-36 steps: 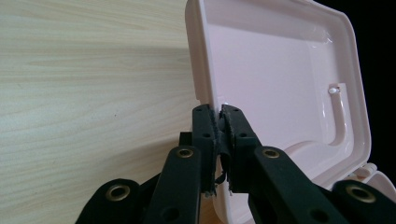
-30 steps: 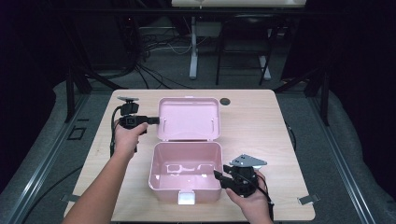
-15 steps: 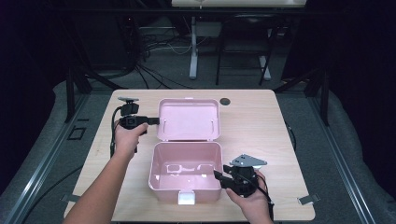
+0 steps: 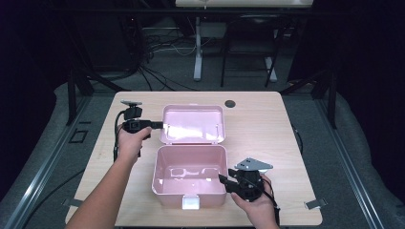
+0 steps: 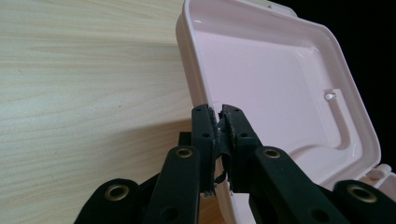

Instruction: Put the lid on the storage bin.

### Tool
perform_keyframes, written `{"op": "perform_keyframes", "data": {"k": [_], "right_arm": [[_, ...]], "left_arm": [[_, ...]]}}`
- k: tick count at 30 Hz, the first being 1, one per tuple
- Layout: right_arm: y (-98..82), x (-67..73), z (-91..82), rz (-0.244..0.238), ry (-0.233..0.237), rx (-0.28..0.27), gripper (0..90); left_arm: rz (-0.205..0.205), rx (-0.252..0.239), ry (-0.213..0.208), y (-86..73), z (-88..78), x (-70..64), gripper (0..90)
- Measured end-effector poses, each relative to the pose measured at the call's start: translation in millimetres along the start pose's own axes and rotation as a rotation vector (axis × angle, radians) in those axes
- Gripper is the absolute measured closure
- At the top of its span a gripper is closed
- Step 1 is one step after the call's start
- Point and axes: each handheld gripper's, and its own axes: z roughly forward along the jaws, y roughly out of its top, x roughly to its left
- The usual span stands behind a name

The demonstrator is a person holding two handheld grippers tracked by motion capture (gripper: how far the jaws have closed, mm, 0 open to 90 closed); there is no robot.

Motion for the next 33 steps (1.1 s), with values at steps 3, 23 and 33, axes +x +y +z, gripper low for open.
{"op": "perform_keyframes", "data": {"k": [3, 23, 33], "right_arm": [[-0.1, 0.7, -0.1, -0.003, 0.0, 0.0, 59.8], [1.4, 1.6, -3.6, -0.003, 0.011, -0.009, 58.1], [7.2, 1.3, -16.0, 0.001, 0.025, -0.054, 58.0]], "left_arm": [[0.006, 0.014, 0.008, -1.6, 3.0, 1.6, 84.6], [0.016, -0.012, 0.004, -3.4, -2.3, 1.8, 81.4], [0.1, -0.062, -0.003, -14.8, -27.3, -6.7, 71.9]]}}
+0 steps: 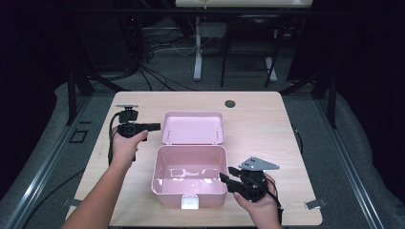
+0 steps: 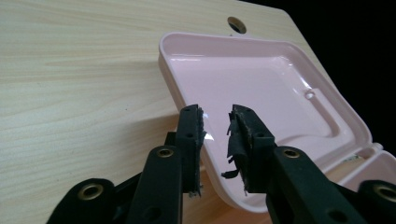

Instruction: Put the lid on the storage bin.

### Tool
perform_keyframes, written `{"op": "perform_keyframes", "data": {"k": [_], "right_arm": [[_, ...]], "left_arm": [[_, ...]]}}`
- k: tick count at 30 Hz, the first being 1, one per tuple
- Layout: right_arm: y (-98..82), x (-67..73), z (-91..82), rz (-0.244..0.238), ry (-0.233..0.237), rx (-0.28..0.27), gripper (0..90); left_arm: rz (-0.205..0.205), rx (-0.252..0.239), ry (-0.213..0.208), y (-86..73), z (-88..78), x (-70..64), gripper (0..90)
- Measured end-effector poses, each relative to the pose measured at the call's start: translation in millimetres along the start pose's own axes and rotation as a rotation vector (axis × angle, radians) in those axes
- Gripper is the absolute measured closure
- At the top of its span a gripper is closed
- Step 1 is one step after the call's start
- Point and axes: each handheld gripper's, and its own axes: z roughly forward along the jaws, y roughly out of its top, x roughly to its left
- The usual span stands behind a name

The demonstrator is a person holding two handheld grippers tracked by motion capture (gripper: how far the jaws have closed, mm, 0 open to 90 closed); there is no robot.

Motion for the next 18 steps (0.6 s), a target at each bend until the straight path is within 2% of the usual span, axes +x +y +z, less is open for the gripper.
{"op": "perform_keyframes", "data": {"k": [11, 15, 18], "right_arm": [[6.0, -6.0, -13.3, 0.005, -0.014, -0.041, 57.6], [6.7, -10.7, -16.6, 0.018, -0.022, -0.051, 56.6], [7.2, -13.6, -17.7, 0.027, -0.024, -0.044, 55.0]], "left_arm": [[0.102, -0.04, 0.037, -39.7, -28.7, -0.4, 64.3], [0.108, -0.069, 0.033, -52.6, -36.6, 0.0, 62.1], [0.128, -0.065, 0.039, -60.0, -39.9, -0.2, 59.8]]}}
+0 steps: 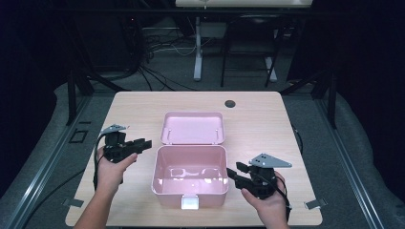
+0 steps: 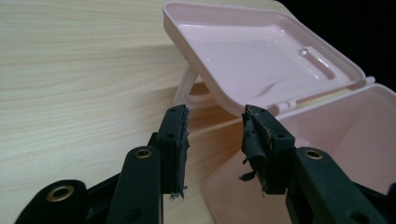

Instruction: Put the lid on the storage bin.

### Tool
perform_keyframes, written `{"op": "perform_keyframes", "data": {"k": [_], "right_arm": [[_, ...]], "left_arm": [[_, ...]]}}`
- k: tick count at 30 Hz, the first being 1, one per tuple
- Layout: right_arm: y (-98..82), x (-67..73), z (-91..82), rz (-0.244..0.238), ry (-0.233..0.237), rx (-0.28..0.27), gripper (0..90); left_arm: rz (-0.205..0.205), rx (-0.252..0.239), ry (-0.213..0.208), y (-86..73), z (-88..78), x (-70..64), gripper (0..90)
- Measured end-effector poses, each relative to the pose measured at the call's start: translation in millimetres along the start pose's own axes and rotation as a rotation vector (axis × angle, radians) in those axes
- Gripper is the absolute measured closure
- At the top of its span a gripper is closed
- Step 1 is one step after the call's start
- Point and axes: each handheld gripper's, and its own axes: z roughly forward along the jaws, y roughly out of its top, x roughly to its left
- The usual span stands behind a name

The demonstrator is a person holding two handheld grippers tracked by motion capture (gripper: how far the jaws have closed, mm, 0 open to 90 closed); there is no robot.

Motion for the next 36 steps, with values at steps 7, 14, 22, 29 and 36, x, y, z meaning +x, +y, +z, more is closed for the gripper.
{"op": "perform_keyframes", "data": {"k": [7, 14, 22, 29, 36], "right_arm": [[0.5, -1.3, 4.2, -0.009, 0.004, 0.048, 48.3], [10.7, -1.1, 9.0, -0.025, 0.017, 0.089, 42.2], [35.3, -11.5, 15.6, -0.036, 0.0, 0.182, 34.2], [48.7, -32.9, 27.9, -0.053, -0.048, 0.362, 31.7], [59.7, -55.9, 37.4, -0.044, -0.15, 0.521, 33.1]], "left_arm": [[0.025, -0.006, -0.006, -7.9, -10.4, -1.6, 52.6], [0.062, -0.026, 0.029, -11.6, -23.3, 1.7, 49.1], [0.07, -0.023, 0.018, -9.9, -28.7, -1.1, 48.5], [0.064, -0.002, -0.001, -10.4, -28.0, -1.3, 48.7], [0.061, -0.003, -0.005, -9.5, -30.2, -1.3, 48.8]]}}
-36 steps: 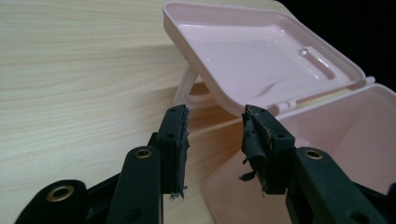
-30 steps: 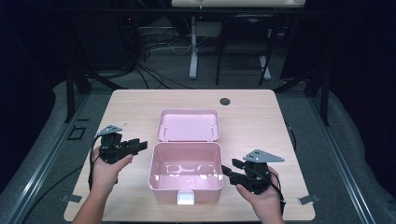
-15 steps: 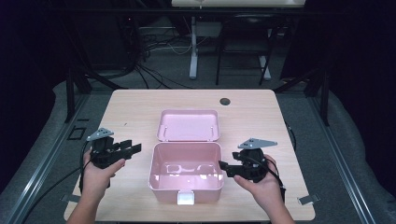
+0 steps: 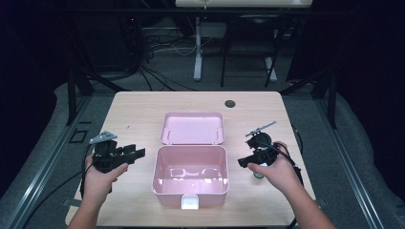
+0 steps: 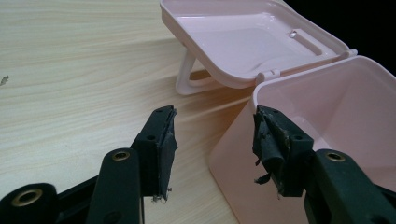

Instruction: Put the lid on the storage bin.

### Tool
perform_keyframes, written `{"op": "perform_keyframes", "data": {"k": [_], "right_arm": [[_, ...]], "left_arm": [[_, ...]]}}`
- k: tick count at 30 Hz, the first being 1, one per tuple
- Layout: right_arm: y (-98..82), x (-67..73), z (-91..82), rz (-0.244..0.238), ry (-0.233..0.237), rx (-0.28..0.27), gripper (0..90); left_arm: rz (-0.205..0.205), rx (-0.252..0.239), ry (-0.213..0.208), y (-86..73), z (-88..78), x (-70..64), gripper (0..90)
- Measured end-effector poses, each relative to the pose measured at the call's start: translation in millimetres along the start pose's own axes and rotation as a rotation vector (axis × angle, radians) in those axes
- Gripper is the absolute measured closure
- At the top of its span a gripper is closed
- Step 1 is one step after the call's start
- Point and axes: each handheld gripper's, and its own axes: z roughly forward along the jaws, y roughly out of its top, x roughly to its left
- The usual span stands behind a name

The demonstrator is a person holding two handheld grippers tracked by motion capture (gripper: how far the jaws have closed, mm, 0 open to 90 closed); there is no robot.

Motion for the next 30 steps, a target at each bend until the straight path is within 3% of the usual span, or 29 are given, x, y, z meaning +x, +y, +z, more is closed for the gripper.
{"op": "perform_keyframes", "data": {"k": [6, 13, 25, 27, 30], "right_arm": [[9.0, -16.4, 4.6, 0.024, -0.058, 0.096, 34.3], [15.2, -25.7, 9.1, 0.052, -0.1, 0.163, 37.2], [8.3, -45.0, 27.5, 0.141, -0.1, 0.256, 40.0], [6.9, -46.0, 29.0, 0.131, -0.117, 0.281, 40.1], [4.9, -46.6, 30.5, 0.149, -0.097, 0.27, 40.8]], "left_arm": [[-0.001, -0.004, -0.006, 0.7, -1.7, -0.2, 48.7], [0.005, -0.002, -0.007, 1.4, -2.9, -1.4, 48.7], [0.002, 0.004, -0.014, 0.9, -1.8, -1.7, 48.6], [0.001, 0.0, -0.017, 0.9, -1.8, -1.2, 48.7], [-0.002, 0.0, -0.015, 0.6, -1.9, -0.8, 48.6]]}}
